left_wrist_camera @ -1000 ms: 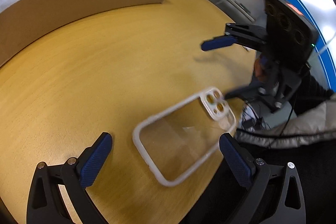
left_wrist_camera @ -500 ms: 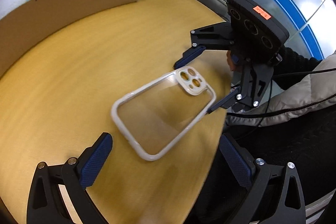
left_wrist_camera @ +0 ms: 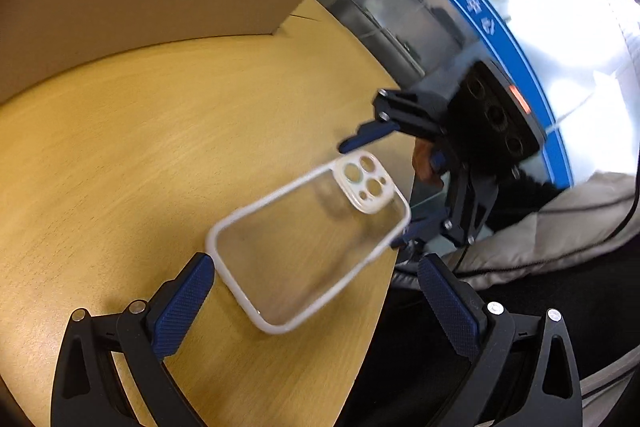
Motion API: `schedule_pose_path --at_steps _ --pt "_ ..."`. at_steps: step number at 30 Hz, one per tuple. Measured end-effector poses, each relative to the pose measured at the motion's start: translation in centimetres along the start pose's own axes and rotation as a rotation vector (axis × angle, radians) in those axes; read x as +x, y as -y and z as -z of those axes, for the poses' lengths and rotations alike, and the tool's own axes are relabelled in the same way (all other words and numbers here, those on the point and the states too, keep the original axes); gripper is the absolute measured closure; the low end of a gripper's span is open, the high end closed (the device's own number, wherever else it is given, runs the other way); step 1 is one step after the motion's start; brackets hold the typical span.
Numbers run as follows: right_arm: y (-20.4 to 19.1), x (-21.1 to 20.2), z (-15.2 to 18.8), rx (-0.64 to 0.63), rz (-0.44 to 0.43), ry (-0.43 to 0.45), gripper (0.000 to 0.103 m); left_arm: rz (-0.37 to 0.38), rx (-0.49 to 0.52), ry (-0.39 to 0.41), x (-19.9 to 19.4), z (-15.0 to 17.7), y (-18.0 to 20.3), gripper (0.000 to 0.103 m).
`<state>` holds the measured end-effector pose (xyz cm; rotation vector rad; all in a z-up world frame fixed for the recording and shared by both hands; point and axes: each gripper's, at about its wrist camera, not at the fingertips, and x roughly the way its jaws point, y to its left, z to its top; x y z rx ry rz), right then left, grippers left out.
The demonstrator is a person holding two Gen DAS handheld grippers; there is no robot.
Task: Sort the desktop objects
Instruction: 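Move both grippers to the clear phone case lying on the table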
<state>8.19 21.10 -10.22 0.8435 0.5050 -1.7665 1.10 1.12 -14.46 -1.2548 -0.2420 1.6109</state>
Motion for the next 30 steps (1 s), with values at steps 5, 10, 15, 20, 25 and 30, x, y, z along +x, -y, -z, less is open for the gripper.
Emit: schedule_pose_path --at_steps 5,10,15,20,25,30 --pt "0.0 -0.8 -0.1 0.043 -0.020 0.035 0.025 0.061 -0.072 0.005 0.0 0.0 -1.3 0.001" --pt "0.7 -2.0 0.4 0.100 -0.029 0.071 0.025 0.160 -0.151 0.007 -0.4 1.0 -2.4 0.001" --pt "0.8 -1.9 0.2 0.110 -0.032 0.086 0.025 0.275 -0.306 0.062 -1.1 1.7 -3.4 0.001" --pt "0.8 -1.5 0.2 0.115 -0.036 0.078 0.025 0.403 -0.415 0.072 0.4 1.8 -3.2 0.033" --pt "0.9 -1.1 0.4 0.124 -0.038 0.067 0.025 0.412 -0.415 0.035 2.4 1.7 -1.9 0.060" --pt "1.2 -1.0 0.8 0.142 -0.051 0.064 0.026 0.347 -0.359 0.054 0.8 1.9 -0.6 0.018"
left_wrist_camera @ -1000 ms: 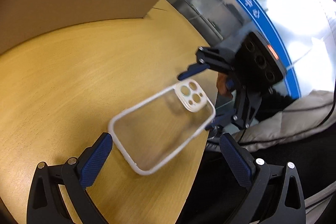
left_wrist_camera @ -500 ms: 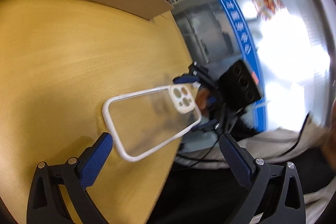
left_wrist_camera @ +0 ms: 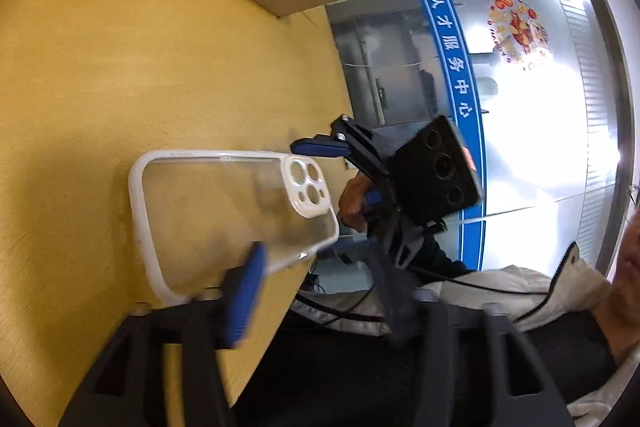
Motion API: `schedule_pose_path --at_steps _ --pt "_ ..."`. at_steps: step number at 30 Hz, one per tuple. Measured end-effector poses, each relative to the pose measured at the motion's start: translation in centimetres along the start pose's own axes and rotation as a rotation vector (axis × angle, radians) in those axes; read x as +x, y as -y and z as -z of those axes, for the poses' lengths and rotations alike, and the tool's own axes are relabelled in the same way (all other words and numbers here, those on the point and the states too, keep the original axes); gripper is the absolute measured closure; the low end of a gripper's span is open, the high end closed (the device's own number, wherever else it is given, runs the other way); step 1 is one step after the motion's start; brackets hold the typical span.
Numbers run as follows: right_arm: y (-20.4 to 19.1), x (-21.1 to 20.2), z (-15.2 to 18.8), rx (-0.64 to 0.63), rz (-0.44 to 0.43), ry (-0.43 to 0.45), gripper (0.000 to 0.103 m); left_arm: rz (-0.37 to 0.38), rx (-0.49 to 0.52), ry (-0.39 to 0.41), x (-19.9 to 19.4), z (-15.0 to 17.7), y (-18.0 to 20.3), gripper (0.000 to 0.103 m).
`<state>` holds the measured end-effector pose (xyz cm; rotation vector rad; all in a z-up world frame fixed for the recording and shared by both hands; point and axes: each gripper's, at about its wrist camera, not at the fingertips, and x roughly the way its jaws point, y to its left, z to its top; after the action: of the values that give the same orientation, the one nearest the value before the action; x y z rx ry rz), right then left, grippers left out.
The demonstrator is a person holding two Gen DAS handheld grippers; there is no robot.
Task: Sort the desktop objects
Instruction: 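Move both grippers to the clear phone case lying on the table, then close both grippers on the phone case rim and lift it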
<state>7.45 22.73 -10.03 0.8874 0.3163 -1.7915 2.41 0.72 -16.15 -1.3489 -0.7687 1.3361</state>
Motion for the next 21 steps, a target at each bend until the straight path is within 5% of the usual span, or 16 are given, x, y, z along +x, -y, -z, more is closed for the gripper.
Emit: schedule_pose_path --at_steps 2,9,13,17,21 --pt "0.3 0.0 0.0 0.021 -0.003 0.004 0.026 0.003 0.035 -0.001 -0.2 0.6 0.8 0.001" --pt "1.4 0.0 0.0 0.095 -0.027 0.011 0.026 0.041 -0.029 0.022 1.1 1.9 -0.2 0.001" --pt "1.4 -0.1 0.2 0.109 -0.018 0.009 0.026 0.061 -0.091 0.127 0.3 1.3 -1.4 0.004" --pt "1.3 -0.2 0.1 0.119 -0.018 0.026 0.026 -0.030 -0.093 0.179 -0.6 0.8 -1.4 0.012" --pt "0.9 0.3 0.1 0.106 -0.019 0.012 0.026 -0.154 -0.096 0.204 -1.2 0.7 -1.7 0.033"
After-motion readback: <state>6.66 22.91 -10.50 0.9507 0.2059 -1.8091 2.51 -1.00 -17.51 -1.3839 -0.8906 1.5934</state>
